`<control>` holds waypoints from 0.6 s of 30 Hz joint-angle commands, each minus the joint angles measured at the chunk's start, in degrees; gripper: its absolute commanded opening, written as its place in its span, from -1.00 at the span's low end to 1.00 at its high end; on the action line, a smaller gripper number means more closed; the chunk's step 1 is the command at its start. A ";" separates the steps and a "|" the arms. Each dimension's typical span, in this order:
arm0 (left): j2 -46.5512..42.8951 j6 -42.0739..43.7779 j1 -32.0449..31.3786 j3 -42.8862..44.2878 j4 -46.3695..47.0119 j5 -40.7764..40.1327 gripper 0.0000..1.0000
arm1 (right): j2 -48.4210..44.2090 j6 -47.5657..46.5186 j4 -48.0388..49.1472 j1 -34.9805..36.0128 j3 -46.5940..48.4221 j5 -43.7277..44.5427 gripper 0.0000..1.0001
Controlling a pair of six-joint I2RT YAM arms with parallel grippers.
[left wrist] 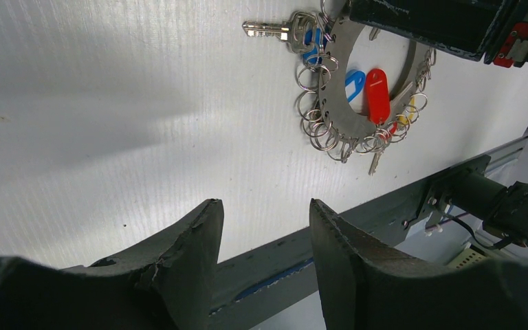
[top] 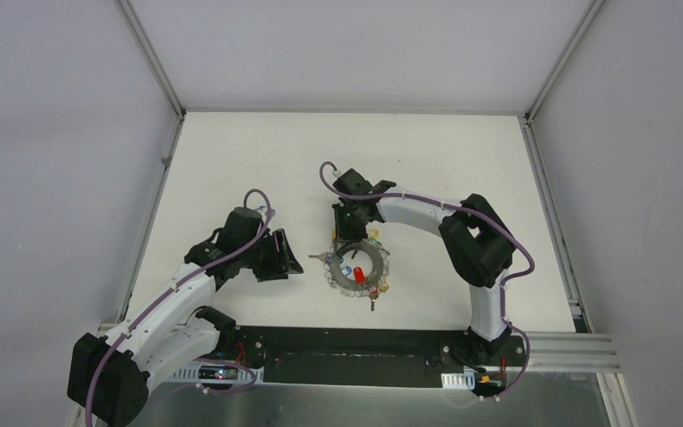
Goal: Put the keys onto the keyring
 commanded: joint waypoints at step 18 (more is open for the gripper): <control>-1.30 -0.99 0.23 -0.57 0.74 0.33 0.01 | 1.38 -0.78 1.97 0.90 0.84 -1.87 -0.77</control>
